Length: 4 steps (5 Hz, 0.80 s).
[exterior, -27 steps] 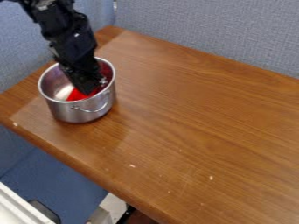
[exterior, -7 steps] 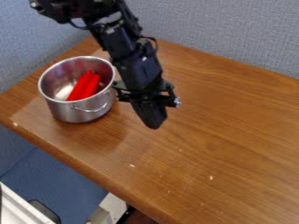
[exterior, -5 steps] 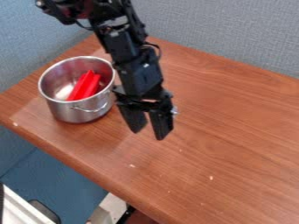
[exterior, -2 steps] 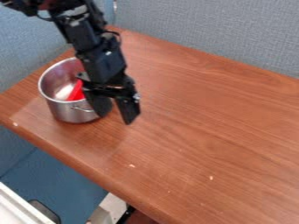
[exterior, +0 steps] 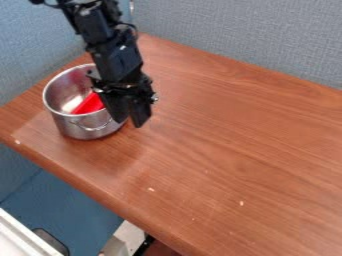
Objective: Move the red object from the metal pot to the table
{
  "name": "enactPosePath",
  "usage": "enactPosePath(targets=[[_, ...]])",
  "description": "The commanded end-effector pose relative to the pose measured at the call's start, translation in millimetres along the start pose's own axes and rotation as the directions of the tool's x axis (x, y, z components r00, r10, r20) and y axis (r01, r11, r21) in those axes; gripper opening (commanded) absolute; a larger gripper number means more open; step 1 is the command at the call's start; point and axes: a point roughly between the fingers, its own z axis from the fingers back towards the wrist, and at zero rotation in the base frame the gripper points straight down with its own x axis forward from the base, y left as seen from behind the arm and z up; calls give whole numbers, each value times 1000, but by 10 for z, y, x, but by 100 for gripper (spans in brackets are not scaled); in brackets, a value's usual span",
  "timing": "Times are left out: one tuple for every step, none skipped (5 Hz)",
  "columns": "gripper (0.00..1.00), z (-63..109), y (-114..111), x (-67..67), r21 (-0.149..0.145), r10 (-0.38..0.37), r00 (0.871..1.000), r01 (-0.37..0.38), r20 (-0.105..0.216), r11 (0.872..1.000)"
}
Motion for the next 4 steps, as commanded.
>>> enactPosePath(targets=[[100,266,-97,184,80,-44,996,38,78,996],[100,364,-72,247,110,3,993,-16,117,994],[100,438,-7,243,141,46,989,-66,143,988],[100,456,10,250,191,63,983,-96,171,977]])
